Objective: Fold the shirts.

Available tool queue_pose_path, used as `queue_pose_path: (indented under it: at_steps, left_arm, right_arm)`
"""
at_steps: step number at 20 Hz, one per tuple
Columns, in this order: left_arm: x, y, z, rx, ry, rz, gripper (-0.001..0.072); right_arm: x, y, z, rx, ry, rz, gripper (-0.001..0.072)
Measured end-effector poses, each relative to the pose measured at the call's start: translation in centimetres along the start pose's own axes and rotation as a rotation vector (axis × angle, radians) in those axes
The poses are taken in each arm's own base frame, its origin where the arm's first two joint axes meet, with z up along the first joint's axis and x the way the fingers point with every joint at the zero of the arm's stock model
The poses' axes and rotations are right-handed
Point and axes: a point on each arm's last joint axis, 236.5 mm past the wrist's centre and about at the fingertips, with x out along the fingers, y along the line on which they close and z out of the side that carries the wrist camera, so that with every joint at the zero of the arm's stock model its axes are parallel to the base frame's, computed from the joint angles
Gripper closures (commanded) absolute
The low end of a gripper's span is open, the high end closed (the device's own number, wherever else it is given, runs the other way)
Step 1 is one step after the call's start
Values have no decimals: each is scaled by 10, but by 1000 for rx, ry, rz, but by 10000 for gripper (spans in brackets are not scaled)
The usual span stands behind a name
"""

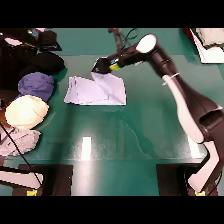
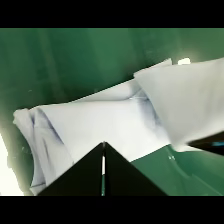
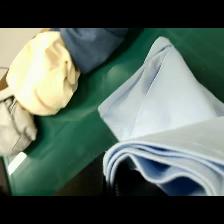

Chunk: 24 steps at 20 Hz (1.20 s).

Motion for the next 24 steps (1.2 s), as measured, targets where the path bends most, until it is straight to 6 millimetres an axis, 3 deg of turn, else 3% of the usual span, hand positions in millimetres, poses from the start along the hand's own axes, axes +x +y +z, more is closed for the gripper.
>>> queue_pose_path:
  at_steps: [1,2,6,9,11,14,16,18,20,24]
  left_arm:
    - [-4,2,-1,-3,3,6,684]
    - [-7,5,-2,-5,1,11,683]
    - [-10,11,-8,-16,20,24,683]
    - [-10,14,-14,-12,44,31,683]
    - [-10,14,-18,-4,61,31,683]
    - [-10,15,-21,1,73,31,683]
    - [-10,14,-21,3,73,30,683]
    - [-10,15,-21,3,72,30,684]
    - [-10,14,-20,3,68,28,683]
    - [-10,13,-20,3,67,25,684]
  right_arm:
    - [17,-2,-1,-6,-19,-5,329]
    - [33,-2,-3,-13,-36,-3,192]
    - [79,13,-8,-43,-87,50,186]
    - [70,7,-4,-75,-104,30,186]
    - [45,-16,-7,-83,-75,-23,186]
    - [-4,-76,-35,-6,22,-122,185]
    - [-35,-122,-68,121,99,-176,74]
    - [-59,-159,-98,260,139,-202,75]
    - [-67,-179,-126,393,171,-184,75]
    - [-54,-194,-146,541,173,-122,76]
